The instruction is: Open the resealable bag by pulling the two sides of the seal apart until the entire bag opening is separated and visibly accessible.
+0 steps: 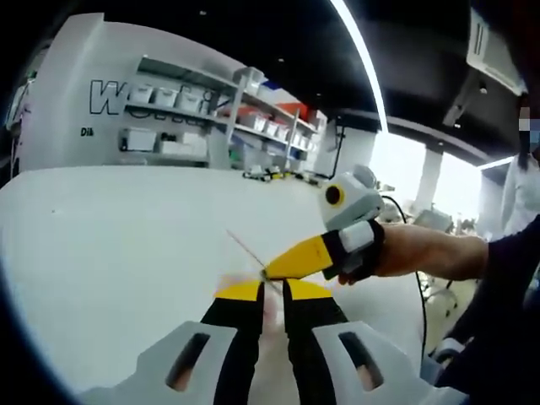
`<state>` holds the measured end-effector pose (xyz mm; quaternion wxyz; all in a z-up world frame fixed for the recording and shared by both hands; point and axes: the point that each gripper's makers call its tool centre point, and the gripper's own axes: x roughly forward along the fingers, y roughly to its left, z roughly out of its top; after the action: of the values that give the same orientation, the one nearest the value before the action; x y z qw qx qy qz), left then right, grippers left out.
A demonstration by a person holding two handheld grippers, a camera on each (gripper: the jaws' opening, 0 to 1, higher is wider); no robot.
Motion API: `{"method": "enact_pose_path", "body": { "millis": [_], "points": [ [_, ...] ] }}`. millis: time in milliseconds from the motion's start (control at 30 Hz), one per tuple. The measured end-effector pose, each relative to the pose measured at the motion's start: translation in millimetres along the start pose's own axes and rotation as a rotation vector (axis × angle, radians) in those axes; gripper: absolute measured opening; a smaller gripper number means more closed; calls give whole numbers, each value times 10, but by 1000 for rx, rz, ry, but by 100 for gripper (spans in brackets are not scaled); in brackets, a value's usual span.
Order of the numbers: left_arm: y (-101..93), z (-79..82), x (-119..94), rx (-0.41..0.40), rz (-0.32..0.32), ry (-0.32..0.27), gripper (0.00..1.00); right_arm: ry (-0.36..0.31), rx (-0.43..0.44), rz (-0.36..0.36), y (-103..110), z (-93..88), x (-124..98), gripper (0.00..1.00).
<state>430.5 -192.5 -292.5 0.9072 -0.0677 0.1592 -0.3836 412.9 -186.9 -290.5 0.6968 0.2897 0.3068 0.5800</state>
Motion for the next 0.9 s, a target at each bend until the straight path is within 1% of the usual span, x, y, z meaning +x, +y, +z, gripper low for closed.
{"method": "enact_pose_path", "body": {
  "millis": [200, 267, 367, 533, 667, 800, 900],
  "points": [
    [4, -10, -3, -11, -7, 0, 5, 12, 12, 7, 15, -30, 2, 0],
    [3, -6, -10, -17, -12, -6, 4, 10, 29, 16, 21, -28, -4, 0],
    [-9, -3, -11, -13, -19, -12, 1, 10, 27, 16, 21, -26, -5, 0],
    [-14, -20, -3, 2, -13, -14, 0, 18, -13, -11, 6, -23, -9, 0],
    [-14, -32, -3, 0, -8, -9, 0, 30, -93, -46, 0, -23, -9, 0],
    [-16, -25, -13, 0, -4, -10, 0, 32, -121, -59, -2, -17, -7, 0],
    [-20, -27, -16, -1, -1, -7, 0, 35, -123, -69, -16, -20, -7, 0]
  ]
}}
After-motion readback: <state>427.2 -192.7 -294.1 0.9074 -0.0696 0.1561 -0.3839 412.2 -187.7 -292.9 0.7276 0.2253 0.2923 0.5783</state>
